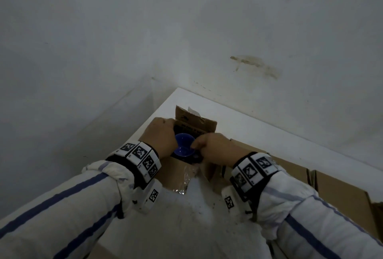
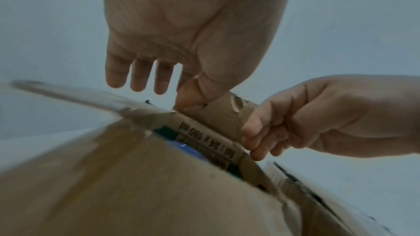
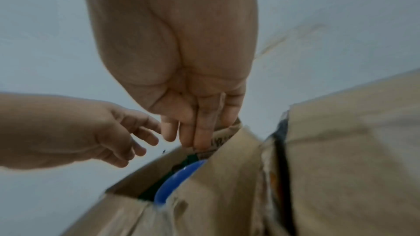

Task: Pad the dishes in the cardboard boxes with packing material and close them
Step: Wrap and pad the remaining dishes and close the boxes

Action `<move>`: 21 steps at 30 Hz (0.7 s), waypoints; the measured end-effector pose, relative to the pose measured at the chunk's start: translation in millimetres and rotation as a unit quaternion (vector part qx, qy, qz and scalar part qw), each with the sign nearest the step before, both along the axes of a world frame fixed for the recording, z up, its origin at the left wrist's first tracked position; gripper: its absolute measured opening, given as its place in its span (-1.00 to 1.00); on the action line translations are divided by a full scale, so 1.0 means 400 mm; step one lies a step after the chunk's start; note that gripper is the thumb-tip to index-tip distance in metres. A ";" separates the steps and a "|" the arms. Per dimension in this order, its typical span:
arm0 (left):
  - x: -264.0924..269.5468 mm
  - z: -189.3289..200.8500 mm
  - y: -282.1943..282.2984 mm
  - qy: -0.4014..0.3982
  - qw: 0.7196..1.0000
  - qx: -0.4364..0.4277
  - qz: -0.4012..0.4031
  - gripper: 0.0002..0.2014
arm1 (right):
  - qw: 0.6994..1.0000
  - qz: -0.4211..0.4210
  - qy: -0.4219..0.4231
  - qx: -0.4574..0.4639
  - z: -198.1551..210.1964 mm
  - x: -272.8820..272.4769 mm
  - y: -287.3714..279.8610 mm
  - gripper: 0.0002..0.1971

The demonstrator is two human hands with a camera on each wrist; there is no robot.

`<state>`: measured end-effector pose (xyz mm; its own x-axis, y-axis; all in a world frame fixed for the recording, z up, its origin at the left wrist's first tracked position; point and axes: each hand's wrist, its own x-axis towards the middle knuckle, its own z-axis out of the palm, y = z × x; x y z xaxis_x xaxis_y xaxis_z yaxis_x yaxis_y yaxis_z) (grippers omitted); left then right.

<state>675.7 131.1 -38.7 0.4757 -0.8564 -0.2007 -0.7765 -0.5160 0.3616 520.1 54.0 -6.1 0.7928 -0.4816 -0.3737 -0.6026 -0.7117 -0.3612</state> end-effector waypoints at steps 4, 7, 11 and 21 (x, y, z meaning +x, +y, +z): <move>-0.104 0.105 -0.041 -0.021 0.999 -0.030 -0.039 -0.55 | 0.985 -0.133 -0.108 0.026 0.031 -0.105 -0.034 -0.72; -0.233 0.144 -0.098 0.025 0.994 -0.061 -0.085 -0.57 | 0.970 -0.192 -0.145 0.016 0.046 -0.218 -0.053 -0.74; -0.461 0.145 -0.185 0.058 0.986 -0.051 -0.148 -0.54 | 0.939 -0.287 -0.190 -0.003 0.051 -0.430 -0.085 -0.74; -1.147 0.080 -0.348 0.134 0.939 0.011 -0.318 -0.64 | 0.861 -0.476 -0.171 -0.050 0.010 -1.070 -0.148 -0.79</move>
<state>216.9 -8.2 -6.8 -0.1999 -0.9444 -0.2612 -0.8133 0.0113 0.5818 92.2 -5.2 -2.1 0.0765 -0.9902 -0.1168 -0.8008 0.0088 -0.5989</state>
